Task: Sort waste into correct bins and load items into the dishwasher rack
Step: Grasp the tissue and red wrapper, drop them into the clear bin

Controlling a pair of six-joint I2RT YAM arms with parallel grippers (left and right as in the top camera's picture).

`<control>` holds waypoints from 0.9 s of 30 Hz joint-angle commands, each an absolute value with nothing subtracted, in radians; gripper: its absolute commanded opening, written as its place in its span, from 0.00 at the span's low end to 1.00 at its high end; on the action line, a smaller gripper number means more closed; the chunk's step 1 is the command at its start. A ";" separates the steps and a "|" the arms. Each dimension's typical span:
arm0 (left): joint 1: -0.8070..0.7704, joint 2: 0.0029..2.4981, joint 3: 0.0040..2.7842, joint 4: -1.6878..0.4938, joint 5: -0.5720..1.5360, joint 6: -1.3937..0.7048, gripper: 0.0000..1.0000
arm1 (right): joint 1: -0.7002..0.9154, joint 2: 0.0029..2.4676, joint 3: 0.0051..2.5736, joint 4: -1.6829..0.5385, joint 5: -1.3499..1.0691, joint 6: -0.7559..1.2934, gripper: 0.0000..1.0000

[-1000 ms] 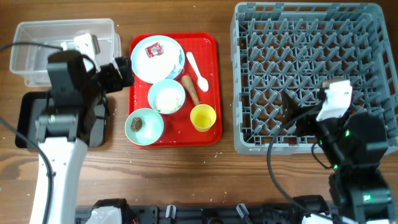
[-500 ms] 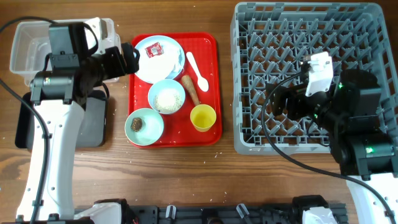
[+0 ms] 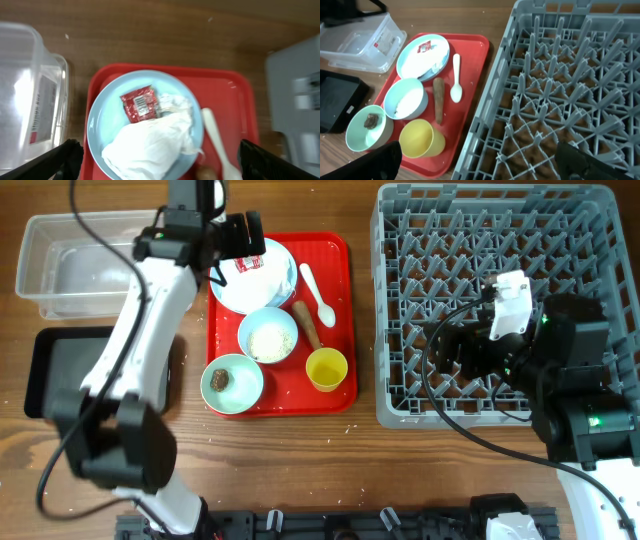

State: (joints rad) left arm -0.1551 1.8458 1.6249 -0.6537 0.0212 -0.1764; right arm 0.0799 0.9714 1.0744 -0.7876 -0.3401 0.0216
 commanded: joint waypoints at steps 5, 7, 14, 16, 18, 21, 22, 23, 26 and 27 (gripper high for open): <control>-0.155 2.061 1.641 -0.516 -0.025 -0.198 0.99 | 0.087 0.983 1.096 -0.810 -0.337 0.029 1.00; -0.155 2.108 1.641 -0.500 -0.025 -0.199 0.99 | 0.087 0.993 1.096 -0.818 -0.337 0.030 1.00; -0.184 2.229 1.641 -0.483 -0.029 -0.205 1.00 | 0.087 1.040 1.096 -0.829 -0.337 0.056 1.00; -0.193 2.255 1.641 -0.476 -0.044 -0.205 0.99 | 0.087 1.053 1.096 -0.829 -0.337 0.064 1.00; -0.201 2.287 1.641 -0.474 -0.047 -0.205 1.00 | 0.087 1.064 1.096 -0.830 -0.337 0.064 1.00; -0.201 2.313 1.641 -0.475 -0.047 -0.205 0.41 | 0.087 1.066 1.096 -0.830 -0.337 0.064 1.00; -0.201 2.313 1.641 -0.478 -0.047 -0.206 0.26 | 0.087 1.066 1.096 -0.830 -0.337 0.064 1.00; -0.201 2.311 1.641 -0.479 -0.047 -0.206 0.07 | 0.087 1.066 1.096 -0.830 -0.337 0.064 1.00; -0.200 2.294 1.642 -0.489 -0.047 -0.206 0.04 | 0.087 1.066 1.096 -0.830 -0.337 0.064 1.00; -0.200 2.280 1.644 -0.494 -0.047 -0.208 0.04 | 0.087 1.066 1.096 -0.830 -0.337 0.064 1.00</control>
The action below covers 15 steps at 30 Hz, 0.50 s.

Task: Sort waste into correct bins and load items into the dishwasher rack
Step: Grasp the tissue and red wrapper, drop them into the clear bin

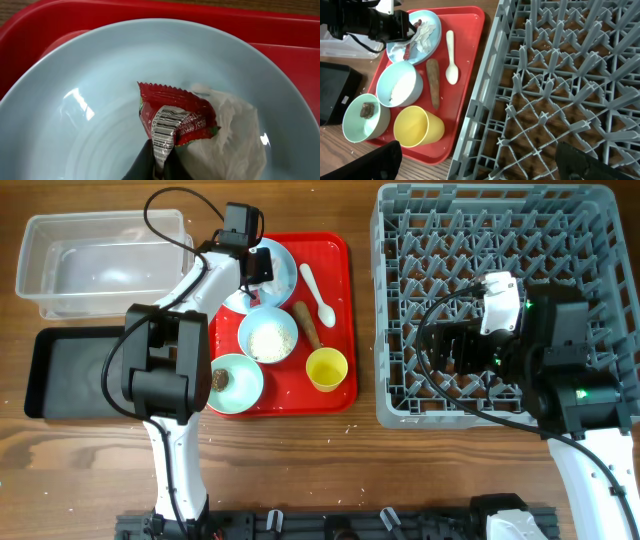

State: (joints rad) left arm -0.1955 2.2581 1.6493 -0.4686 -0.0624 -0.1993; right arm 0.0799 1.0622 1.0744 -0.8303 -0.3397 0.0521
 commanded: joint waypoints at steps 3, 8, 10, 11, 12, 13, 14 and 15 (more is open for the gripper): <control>-0.199 2.182 1.645 -0.498 -0.047 -0.225 0.04 | 0.087 1.066 1.096 -0.829 -0.337 0.064 1.00; -0.179 1.987 1.646 -0.508 -0.047 -0.290 0.04 | 0.087 1.066 1.096 -0.828 -0.337 0.064 1.00; -0.170 1.924 1.646 -0.518 -0.047 -0.297 0.04 | 0.087 1.066 1.096 -0.830 -0.337 0.064 1.00; -0.165 1.896 1.646 -0.527 -0.047 -0.297 0.04 | 0.087 1.066 1.096 -0.832 -0.337 0.064 1.00; -0.157 1.869 1.646 -0.536 -0.047 -0.297 0.04 | 0.087 1.066 1.096 -0.834 -0.337 0.064 1.00; -0.148 1.848 1.646 -0.544 -0.049 -0.297 0.04 | 0.087 1.066 1.096 -0.838 -0.337 0.064 1.00; -0.136 1.831 1.646 -0.551 -0.054 -0.297 0.04 | 0.087 1.066 1.096 -0.839 -0.337 0.064 1.00; -0.124 1.820 1.646 -0.555 -0.059 -0.297 0.04 | 0.087 1.066 1.096 -0.839 -0.337 0.064 1.00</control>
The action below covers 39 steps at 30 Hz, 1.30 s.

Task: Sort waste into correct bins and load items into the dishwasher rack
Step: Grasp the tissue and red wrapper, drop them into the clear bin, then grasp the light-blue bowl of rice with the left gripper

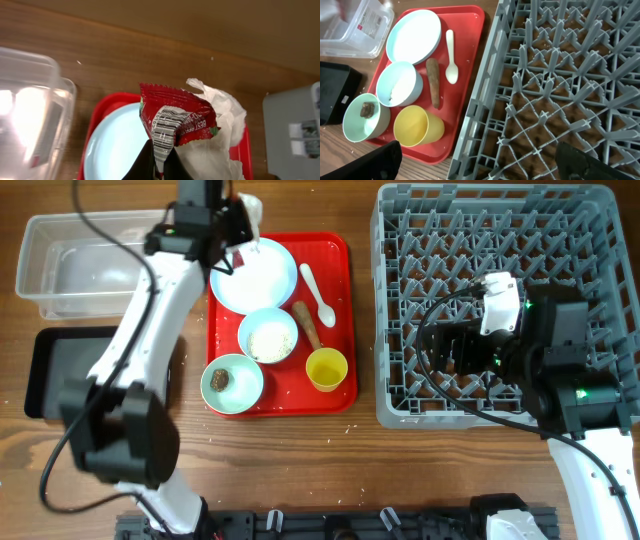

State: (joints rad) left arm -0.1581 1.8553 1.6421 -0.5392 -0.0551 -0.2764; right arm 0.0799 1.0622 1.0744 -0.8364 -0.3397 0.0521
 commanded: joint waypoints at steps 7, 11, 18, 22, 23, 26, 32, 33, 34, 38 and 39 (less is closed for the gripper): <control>0.042 1.805 1.646 -0.604 -0.146 -0.323 0.04 | 0.087 1.068 1.096 -0.839 -0.337 0.064 1.00; 0.119 1.832 1.646 -0.607 -0.167 -0.353 0.04 | 0.087 1.077 1.096 -0.839 -0.337 0.064 1.00; 0.208 1.942 1.646 -0.589 -0.178 -0.410 0.04 | 0.087 1.100 1.096 -0.840 -0.337 0.082 1.00; 0.236 2.002 1.646 -0.559 -0.177 -0.409 0.62 | 0.087 1.103 1.096 -0.843 -0.338 0.082 1.00; 0.238 2.004 1.646 -0.555 -0.177 -0.409 0.79 | 0.087 1.103 1.095 -0.842 -0.337 0.082 1.00; 0.239 1.995 1.646 -0.533 -0.177 -0.408 1.00 | 0.087 1.103 1.096 -0.842 -0.337 0.082 1.00; 0.237 1.881 1.650 -0.571 -0.101 -0.368 1.00 | 0.087 1.103 1.095 -0.843 -0.337 0.089 1.00; 0.237 1.860 1.650 -0.581 -0.063 -0.335 1.00 | 0.087 1.103 1.096 -0.843 -0.337 0.089 1.00; 0.237 1.831 1.650 -0.601 -0.004 -0.296 1.00 | 0.087 1.103 1.096 -0.843 -0.338 0.090 1.00; 0.215 1.733 1.650 -0.749 0.160 -0.262 1.00 | 0.087 1.103 1.095 -0.837 -0.337 0.162 1.00; 0.202 1.712 1.650 -0.792 0.213 -0.262 1.00 | 0.087 1.103 1.096 -0.831 -0.337 0.165 1.00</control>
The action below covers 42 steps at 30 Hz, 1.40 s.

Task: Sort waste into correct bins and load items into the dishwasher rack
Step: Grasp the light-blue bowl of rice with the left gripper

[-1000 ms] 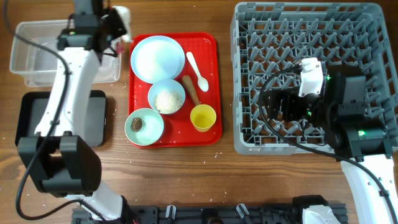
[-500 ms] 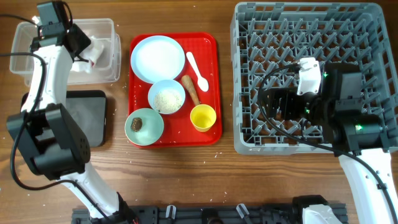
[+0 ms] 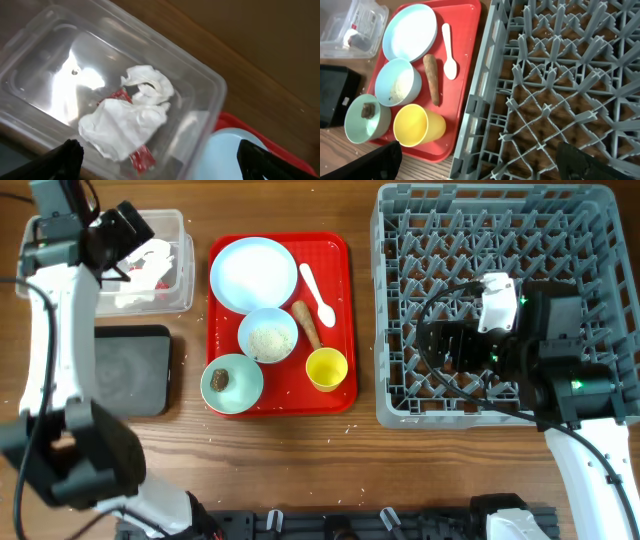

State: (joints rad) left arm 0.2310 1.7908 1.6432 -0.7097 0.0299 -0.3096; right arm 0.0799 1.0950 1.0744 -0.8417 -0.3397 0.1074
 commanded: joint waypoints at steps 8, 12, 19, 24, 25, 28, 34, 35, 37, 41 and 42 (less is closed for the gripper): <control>0.007 1.665 1.650 -1.069 0.298 -0.208 0.91 | 0.087 1.103 1.096 -0.823 -0.337 0.159 1.00; -0.119 1.684 1.642 -1.107 0.204 -0.207 0.89 | 0.087 1.103 1.096 -0.823 -0.337 0.157 1.00; -0.315 1.726 1.520 -1.036 0.073 -0.185 0.72 | 0.087 1.103 1.095 -0.823 -0.332 0.157 1.00; -0.411 1.814 1.416 -0.907 0.068 -0.100 0.63 | 0.087 1.103 1.095 -0.824 -0.333 0.157 1.00; -0.419 1.834 1.412 -0.896 0.068 -0.095 0.60 | 0.087 1.103 1.096 -0.824 -0.333 0.157 1.00; -0.435 1.903 1.411 -0.867 0.069 -0.089 0.58 | 0.087 1.103 1.096 -0.825 -0.334 0.159 1.00; -0.435 2.004 1.411 -0.850 0.069 -0.089 0.42 | 0.087 1.103 1.096 -0.827 -0.334 0.160 1.00; -0.435 2.011 1.411 -0.850 0.069 -0.089 0.38 | 0.087 1.103 1.096 -0.828 -0.333 0.160 0.99; -0.435 2.011 1.411 -0.847 0.069 -0.089 0.29 | 0.087 1.103 1.096 -0.827 -0.333 0.159 1.00; -0.436 2.011 1.411 -0.834 0.068 -0.089 0.04 | 0.087 1.103 1.096 -0.827 -0.333 0.159 1.00; -0.436 2.011 1.411 -0.834 0.069 -0.090 0.04 | 0.087 1.103 1.096 -0.827 -0.333 0.160 1.00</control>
